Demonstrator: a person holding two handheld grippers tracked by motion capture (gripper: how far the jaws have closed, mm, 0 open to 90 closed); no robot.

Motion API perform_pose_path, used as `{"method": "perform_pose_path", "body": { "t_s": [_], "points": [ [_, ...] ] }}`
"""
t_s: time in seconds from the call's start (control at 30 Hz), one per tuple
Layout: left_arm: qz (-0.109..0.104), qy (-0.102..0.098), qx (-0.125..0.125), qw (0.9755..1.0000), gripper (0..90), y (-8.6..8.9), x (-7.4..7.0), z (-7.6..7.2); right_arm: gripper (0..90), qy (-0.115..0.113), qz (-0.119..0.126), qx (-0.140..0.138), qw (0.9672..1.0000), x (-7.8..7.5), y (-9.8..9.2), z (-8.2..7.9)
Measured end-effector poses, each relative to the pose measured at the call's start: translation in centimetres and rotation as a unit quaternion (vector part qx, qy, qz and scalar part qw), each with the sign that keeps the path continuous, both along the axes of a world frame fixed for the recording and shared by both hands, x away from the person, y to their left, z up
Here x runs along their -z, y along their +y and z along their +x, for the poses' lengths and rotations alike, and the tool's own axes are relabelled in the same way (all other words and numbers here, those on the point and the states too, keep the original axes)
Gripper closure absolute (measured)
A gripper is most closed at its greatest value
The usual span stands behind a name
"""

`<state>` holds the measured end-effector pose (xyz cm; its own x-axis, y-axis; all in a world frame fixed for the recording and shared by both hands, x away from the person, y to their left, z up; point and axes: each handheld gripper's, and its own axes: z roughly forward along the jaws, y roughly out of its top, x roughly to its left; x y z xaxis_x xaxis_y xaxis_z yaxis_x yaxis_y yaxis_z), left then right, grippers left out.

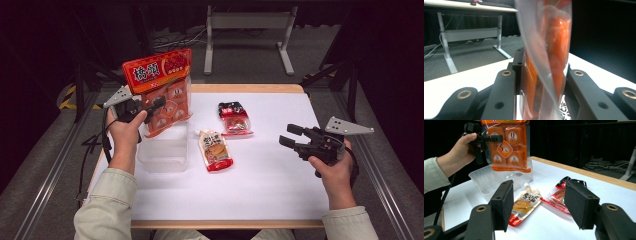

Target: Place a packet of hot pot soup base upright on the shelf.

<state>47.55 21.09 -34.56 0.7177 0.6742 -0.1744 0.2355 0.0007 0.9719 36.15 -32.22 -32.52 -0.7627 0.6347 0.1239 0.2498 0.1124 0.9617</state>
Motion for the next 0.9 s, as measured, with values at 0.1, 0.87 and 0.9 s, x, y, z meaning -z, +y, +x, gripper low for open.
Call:
{"method": "perform_pose_path", "body": {
  "t_s": [0.1,0.87,0.9],
  "points": [
    [0.001,0.0,-0.007,1.0,70.8,0.2,0.1,0.0,41.6,0.001,-0.001,-0.002,1.0,0.0,0.0,0.0],
    [0.015,0.029,-0.007,0.9995,70.7,1.5,1.9,0.3,41.0,0.009,0.002,-0.023,0.9997,0.6,0.6,0.2],
    [0.013,0.031,-0.007,0.9994,70.7,1.5,2.0,0.3,41.0,0.009,0.002,-0.023,0.9997,0.6,0.6,0.2]
  ]
}}
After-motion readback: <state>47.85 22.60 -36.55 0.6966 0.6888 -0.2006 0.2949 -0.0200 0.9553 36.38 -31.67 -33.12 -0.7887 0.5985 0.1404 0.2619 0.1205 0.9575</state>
